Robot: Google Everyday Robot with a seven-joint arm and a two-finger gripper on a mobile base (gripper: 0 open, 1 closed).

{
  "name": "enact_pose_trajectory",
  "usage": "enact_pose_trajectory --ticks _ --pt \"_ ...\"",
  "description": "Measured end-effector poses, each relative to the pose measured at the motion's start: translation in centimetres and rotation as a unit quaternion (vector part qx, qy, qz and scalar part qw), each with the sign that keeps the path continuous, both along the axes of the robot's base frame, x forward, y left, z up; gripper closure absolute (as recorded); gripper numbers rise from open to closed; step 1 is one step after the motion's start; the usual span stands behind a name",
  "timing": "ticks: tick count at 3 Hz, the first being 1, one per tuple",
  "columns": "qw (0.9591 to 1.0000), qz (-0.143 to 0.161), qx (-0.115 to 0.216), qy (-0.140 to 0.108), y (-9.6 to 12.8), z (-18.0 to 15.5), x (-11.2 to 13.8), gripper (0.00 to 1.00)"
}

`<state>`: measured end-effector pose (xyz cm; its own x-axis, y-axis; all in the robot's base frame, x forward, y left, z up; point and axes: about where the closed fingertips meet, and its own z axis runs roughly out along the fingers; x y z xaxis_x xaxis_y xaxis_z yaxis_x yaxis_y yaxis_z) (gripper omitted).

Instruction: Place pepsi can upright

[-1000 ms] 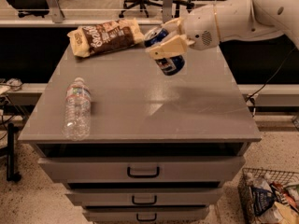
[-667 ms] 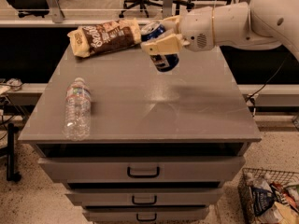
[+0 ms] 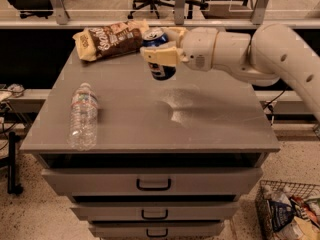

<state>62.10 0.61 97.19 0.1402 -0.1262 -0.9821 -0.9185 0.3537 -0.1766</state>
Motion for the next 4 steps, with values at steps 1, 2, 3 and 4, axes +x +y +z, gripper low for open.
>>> enact_pose_trajectory --ticks 1,2,3,4 --pt "0.9987 0.001 0.049 -0.014 1.4 -1.0 0.9 1.00" --pt "0.9971 0.011 0.074 -0.013 1.8 -2.0 1.7 0.83" --pt "0.9965 0.024 0.079 -0.010 1.8 -3.3 1.8 0.60" --pt "0.9961 0.033 0.082 -0.004 1.8 -4.7 1.5 0.36"
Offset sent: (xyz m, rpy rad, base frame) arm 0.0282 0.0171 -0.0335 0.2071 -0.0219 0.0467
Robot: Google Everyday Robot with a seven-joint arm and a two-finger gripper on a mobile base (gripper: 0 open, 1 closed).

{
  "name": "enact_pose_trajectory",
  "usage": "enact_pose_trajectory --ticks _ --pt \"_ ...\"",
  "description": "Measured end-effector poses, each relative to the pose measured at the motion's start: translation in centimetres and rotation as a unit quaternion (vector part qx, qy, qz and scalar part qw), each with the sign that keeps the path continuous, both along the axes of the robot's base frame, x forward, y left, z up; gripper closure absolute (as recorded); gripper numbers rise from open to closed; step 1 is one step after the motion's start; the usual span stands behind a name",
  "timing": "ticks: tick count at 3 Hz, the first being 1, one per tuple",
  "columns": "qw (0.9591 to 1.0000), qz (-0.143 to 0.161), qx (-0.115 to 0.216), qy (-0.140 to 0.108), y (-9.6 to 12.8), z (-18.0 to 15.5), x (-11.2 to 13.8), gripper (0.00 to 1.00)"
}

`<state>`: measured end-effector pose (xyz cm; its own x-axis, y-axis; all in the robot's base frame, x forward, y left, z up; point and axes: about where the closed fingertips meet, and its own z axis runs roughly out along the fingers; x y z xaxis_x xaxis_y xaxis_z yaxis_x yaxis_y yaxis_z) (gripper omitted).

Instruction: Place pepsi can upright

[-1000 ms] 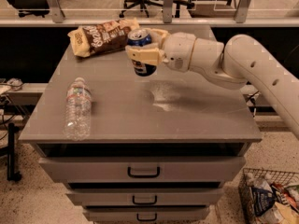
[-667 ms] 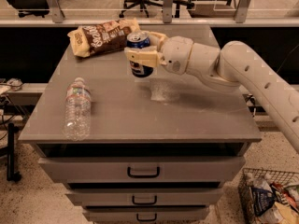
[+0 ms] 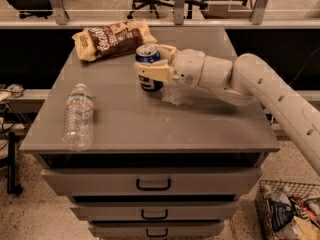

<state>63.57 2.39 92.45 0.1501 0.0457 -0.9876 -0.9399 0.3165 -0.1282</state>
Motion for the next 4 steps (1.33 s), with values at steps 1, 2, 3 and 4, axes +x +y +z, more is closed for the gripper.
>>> enact_pose_trajectory --ticks 1,2,3,4 --pt "0.9999 0.005 0.006 0.008 0.1 -1.4 -0.4 0.12" --pt "1.0000 0.000 -0.002 0.010 -1.2 -1.9 -0.7 0.00" --pt "0.9995 -0.013 -0.027 0.010 -4.3 -2.0 -1.1 0.00" --pt "0.9974 -0.036 -0.062 0.007 -9.0 -1.7 -1.5 0.00"
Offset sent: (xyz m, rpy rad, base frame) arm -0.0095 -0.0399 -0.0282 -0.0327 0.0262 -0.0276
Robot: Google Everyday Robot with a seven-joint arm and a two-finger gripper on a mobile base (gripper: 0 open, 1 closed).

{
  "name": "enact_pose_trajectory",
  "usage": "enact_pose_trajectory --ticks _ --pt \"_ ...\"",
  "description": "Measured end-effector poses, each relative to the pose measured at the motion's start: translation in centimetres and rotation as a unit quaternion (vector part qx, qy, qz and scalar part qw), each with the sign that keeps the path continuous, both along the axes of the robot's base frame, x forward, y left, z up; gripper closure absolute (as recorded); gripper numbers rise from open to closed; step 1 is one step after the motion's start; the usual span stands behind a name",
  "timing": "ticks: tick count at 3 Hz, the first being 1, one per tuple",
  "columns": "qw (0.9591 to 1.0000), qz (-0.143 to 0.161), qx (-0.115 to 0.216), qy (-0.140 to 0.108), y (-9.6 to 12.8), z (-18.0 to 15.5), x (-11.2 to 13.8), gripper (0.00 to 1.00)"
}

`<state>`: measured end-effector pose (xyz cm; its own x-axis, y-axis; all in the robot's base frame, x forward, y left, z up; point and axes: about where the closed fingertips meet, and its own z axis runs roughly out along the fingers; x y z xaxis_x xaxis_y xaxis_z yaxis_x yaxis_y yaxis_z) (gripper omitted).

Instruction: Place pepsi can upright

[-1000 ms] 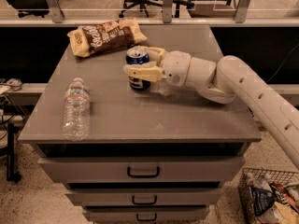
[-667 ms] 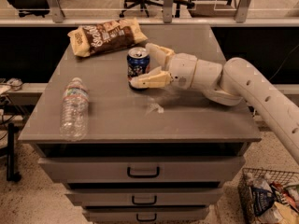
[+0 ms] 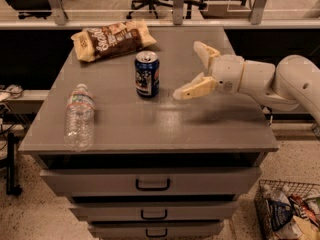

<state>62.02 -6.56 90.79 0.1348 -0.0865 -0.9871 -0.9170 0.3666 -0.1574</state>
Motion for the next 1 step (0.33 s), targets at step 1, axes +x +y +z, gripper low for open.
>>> enact_pose_trajectory --ticks 1 --pt "1.0000 -0.003 -0.007 0.000 -0.91 -0.09 -0.10 0.00"
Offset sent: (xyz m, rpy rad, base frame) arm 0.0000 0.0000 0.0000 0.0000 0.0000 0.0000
